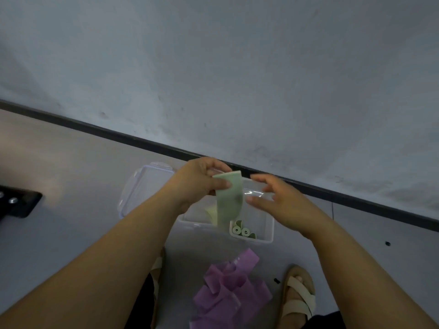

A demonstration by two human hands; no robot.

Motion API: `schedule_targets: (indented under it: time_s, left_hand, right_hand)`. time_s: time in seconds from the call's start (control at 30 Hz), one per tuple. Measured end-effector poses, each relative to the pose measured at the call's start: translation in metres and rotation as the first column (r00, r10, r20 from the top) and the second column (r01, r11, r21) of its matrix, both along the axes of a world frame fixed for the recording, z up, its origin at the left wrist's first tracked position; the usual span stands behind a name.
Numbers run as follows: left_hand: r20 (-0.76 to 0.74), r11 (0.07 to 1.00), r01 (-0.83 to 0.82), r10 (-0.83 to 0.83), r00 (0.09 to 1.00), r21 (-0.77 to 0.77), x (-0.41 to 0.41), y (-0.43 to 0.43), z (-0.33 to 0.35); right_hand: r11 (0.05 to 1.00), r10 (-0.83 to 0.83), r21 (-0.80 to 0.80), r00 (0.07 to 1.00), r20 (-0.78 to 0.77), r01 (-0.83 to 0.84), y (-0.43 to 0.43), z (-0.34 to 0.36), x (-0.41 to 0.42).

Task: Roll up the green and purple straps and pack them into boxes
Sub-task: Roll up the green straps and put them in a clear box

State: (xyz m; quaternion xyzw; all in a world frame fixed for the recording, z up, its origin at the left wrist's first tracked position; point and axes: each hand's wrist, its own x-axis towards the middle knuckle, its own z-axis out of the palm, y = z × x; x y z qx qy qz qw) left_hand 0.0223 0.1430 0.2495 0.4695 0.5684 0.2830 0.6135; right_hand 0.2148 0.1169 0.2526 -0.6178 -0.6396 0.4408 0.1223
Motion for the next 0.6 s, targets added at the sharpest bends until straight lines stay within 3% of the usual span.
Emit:
schedule_targets:
  time_s: [0.17, 0.3, 0.4, 0.53, 0.6]
  left_hand:
    - [-0.082, 0.985, 0.152, -0.145, 0.986, 0.082, 0.007, -0.004, 0.008]
    - [0.019, 0.992, 0.065, -0.067, 0.998, 0.108, 0.005, -0.001, 0.009]
    - [0.1, 0.996, 0.0, -0.009, 0.995, 0.088, 0.003, 0.003, 0.01]
    - [0.052, 0.992, -0.014, 0.008, 0.999, 0.128, 0.004, 0.003, 0.012]
    - [0.054, 0.986, -0.069, 0.062, 0.997, 0.153, 0.01, 0.0, 0.012]
  right_hand:
    - [0.989, -0.107, 0.061, 0.935, -0.337, 0.135, 0.005, 0.006, -0.017]
    - [0.958, -0.173, 0.144, 0.902, -0.395, 0.247, 0.006, 0.005, -0.022]
    - [0.936, -0.257, 0.095, 0.845, -0.469, 0.338, 0.009, 0.005, -0.022]
    - [0.928, -0.308, 0.018, 0.792, -0.526, 0.373, 0.01, 0.006, -0.021]
    - [0.89, -0.356, 0.082, 0.798, -0.486, 0.448, 0.01, 0.004, -0.02]
